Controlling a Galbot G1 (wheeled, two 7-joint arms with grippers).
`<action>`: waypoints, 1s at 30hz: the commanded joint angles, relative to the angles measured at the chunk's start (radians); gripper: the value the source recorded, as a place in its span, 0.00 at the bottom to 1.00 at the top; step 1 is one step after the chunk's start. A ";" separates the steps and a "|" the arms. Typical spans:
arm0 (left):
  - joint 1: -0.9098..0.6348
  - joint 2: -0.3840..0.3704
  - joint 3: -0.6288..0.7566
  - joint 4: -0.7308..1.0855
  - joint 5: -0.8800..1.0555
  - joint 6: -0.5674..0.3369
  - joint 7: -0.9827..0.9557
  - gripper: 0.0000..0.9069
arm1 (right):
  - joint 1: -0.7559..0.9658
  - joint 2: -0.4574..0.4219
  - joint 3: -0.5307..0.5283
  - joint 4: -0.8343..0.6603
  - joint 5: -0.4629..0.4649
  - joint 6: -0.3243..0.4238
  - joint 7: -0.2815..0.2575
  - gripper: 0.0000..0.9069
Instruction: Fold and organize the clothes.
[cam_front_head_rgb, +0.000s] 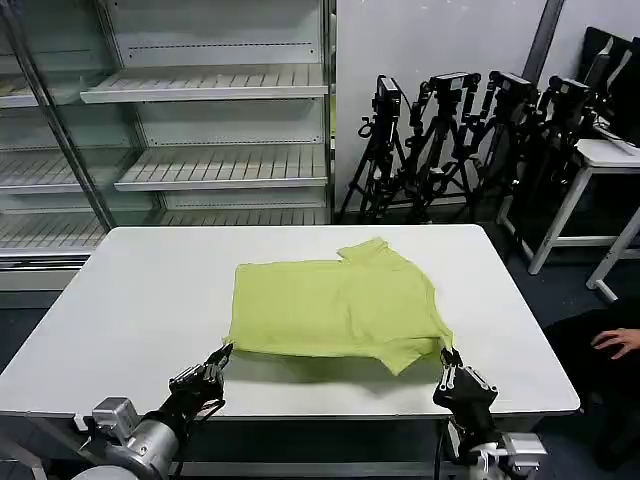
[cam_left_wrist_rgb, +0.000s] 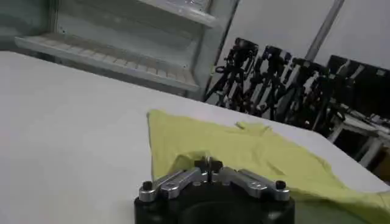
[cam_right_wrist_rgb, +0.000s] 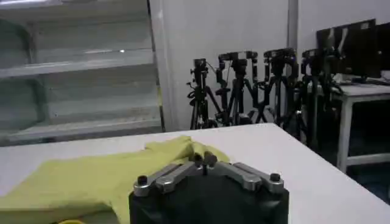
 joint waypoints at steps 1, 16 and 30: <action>-0.094 -0.001 0.012 0.088 -0.014 -0.010 0.016 0.04 | 0.189 -0.066 0.030 -0.128 0.084 -0.020 0.000 0.00; -0.238 0.022 0.062 0.240 0.064 0.004 0.032 0.04 | 0.370 -0.168 -0.050 -0.272 0.125 -0.054 -0.025 0.00; -0.277 0.013 0.118 0.293 0.132 -0.002 0.035 0.04 | 0.491 -0.180 -0.150 -0.468 0.091 -0.054 -0.055 0.00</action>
